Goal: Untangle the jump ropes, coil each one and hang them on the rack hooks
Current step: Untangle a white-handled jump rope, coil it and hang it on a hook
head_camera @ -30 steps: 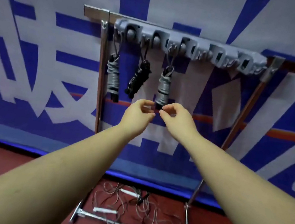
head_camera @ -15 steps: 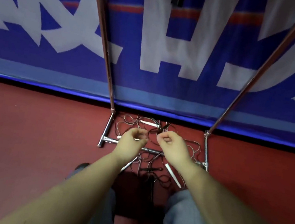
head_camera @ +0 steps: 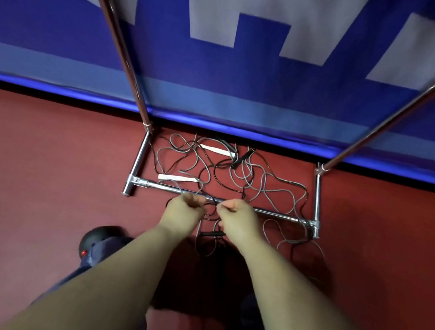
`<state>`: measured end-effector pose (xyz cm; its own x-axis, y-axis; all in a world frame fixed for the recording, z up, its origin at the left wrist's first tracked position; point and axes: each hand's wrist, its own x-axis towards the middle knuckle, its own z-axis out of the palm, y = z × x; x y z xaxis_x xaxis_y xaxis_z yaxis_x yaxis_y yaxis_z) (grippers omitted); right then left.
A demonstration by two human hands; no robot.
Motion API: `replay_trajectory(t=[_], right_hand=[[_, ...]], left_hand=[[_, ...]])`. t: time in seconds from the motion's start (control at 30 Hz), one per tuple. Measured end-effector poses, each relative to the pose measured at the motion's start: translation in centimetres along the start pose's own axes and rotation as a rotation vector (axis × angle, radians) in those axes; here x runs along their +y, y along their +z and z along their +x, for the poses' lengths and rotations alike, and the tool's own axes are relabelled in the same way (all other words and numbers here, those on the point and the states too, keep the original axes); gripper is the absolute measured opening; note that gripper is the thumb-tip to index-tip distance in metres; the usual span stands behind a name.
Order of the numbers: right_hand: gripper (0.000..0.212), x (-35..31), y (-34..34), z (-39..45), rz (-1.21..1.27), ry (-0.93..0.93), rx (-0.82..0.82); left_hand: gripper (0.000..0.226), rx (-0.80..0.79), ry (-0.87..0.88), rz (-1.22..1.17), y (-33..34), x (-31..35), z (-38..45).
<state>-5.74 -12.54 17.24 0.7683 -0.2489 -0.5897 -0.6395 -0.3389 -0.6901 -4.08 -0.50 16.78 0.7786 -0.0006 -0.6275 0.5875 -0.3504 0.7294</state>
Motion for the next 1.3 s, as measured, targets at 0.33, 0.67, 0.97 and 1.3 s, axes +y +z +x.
replay_trajectory(t=[0.33,0.67,0.97,1.3], right_hand=[[0.013,2.1,4.9,10.1,-0.013,0.063,-0.054],[0.031,6.2,10.9,18.3,0.11,0.218,-0.169],[0.034,9.2,13.7,21.1,0.282,0.397,-0.277],[0.016,3.8,6.4,14.9,-0.398,-0.034,-0.19]], left_hand=[[0.031,0.028,-0.194,0.06,1.7,-4.7,10.0],[0.029,0.011,-0.206,0.074,1.6,-9.3,18.0],[0.017,-0.08,-0.197,0.179,3.5,-12.0,20.6],[0.021,-0.259,-0.038,0.096,0.8,-2.4,15.0]])
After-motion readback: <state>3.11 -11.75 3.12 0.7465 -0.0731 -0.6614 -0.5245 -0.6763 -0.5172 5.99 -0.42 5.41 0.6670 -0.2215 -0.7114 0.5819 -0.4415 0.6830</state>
